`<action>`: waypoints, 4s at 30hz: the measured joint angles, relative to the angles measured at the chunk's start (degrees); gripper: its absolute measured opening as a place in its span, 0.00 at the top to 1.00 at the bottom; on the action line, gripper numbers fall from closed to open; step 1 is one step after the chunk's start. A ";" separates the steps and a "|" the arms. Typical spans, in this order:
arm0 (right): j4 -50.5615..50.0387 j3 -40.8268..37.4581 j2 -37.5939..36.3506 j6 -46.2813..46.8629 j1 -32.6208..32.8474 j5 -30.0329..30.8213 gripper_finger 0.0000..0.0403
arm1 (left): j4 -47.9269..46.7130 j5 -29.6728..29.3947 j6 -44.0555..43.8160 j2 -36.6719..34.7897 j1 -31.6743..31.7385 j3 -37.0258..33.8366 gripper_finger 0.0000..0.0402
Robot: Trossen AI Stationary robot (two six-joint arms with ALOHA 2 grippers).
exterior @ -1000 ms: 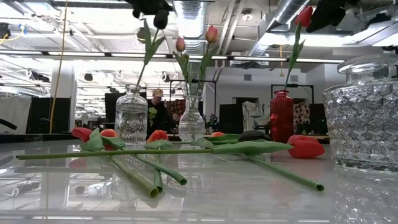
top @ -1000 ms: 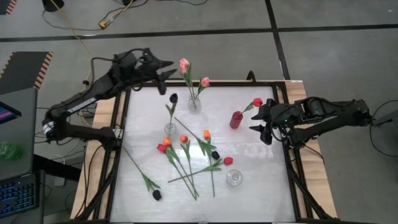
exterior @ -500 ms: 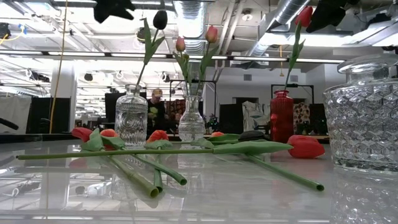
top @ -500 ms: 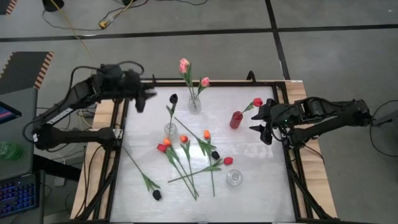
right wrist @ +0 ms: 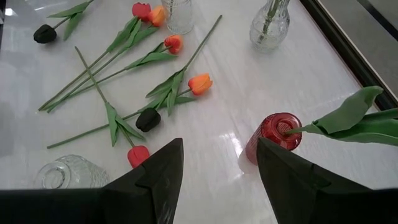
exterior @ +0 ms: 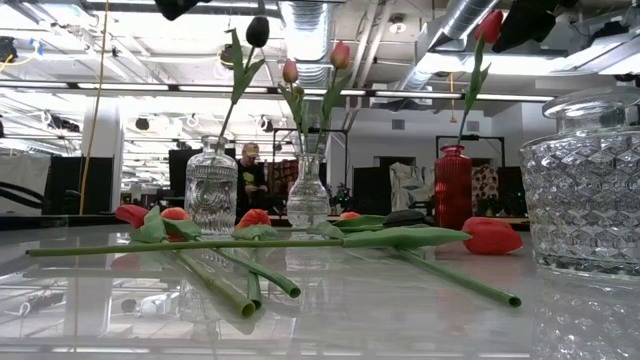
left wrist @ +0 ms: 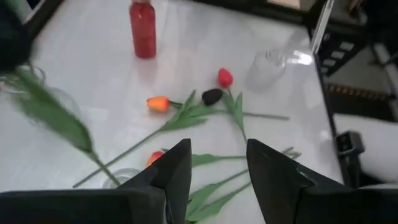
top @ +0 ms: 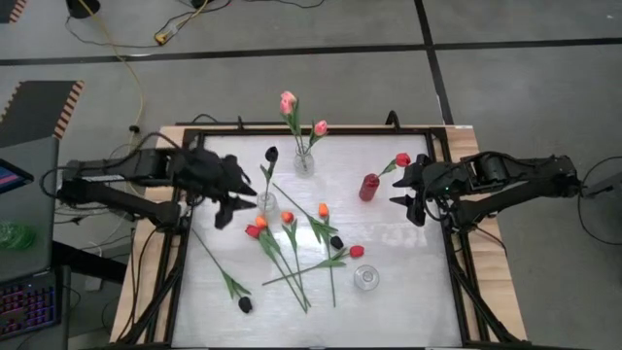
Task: Sort flowers into vase by color
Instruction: Put the black tulip into the middle transparent vase
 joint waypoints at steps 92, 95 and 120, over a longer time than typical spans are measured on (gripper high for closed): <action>-0.04 0.00 0.00 0.00 0.01 -0.15 0.43 | -0.97 0.79 0.27 46.36 -35.51 -6.17 0.66; -0.07 0.00 0.02 -0.01 0.02 -0.15 0.43 | -1.37 0.79 0.29 47.23 -35.49 -5.90 0.70; -0.05 0.00 0.01 -0.01 0.02 -0.15 0.43 | -0.93 -14.64 -2.71 39.66 -31.58 -6.01 1.00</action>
